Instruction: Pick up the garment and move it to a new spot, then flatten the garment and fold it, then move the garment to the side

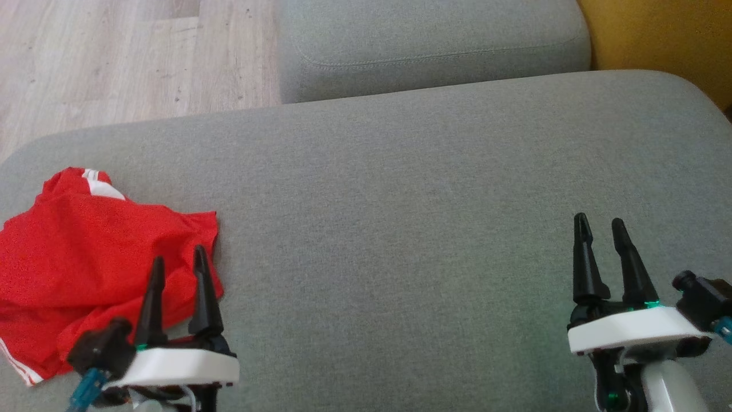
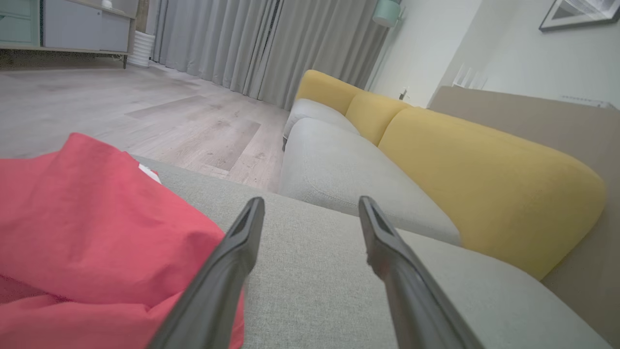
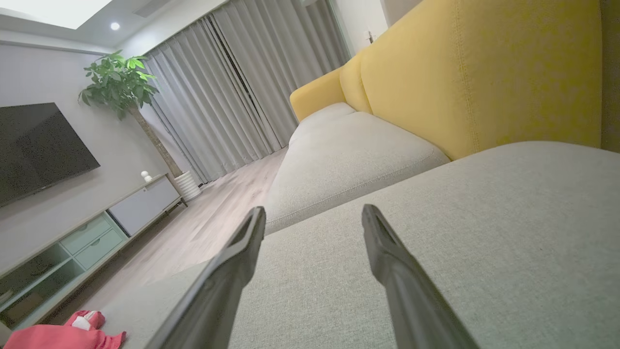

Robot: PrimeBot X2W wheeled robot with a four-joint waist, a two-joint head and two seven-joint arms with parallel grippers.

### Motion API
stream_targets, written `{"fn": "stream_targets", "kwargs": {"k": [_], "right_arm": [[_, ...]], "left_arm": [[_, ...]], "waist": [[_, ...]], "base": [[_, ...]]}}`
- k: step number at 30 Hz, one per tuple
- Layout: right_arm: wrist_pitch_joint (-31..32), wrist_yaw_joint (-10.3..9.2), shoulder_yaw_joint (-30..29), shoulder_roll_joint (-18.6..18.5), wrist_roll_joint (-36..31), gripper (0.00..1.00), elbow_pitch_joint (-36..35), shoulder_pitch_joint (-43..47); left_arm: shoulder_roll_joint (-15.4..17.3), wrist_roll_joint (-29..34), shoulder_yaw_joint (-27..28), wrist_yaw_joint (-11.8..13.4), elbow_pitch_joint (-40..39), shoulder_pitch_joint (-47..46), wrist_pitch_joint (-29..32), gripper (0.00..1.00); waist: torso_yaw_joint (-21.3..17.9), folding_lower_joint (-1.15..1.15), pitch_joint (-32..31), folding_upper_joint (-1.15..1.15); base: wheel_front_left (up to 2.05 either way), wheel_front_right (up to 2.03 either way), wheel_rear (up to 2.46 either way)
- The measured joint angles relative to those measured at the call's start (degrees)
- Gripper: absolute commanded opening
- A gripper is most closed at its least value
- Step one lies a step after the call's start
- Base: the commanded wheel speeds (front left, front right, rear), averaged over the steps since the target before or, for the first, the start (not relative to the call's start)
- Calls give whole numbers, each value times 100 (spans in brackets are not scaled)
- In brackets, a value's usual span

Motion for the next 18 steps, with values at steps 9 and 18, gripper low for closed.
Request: {"fn": "stream_targets", "kwargs": {"k": [9, 18], "right_arm": [[-151, 0, 107, -1, -837, 100, -107, 3], [-290, 0, 156, -2, -1470, 100, -187, 13]], "left_arm": [[311, 761, -537, 452, -4, 1, -180, 100], [520, 1251, -835, 728, -159, -3, -307, 100]], "waist": [[-19, 0, 13, 0], [-32, 0, 13, 0]], "base": [[0, 0, 0], [0, 0, 0]]}}
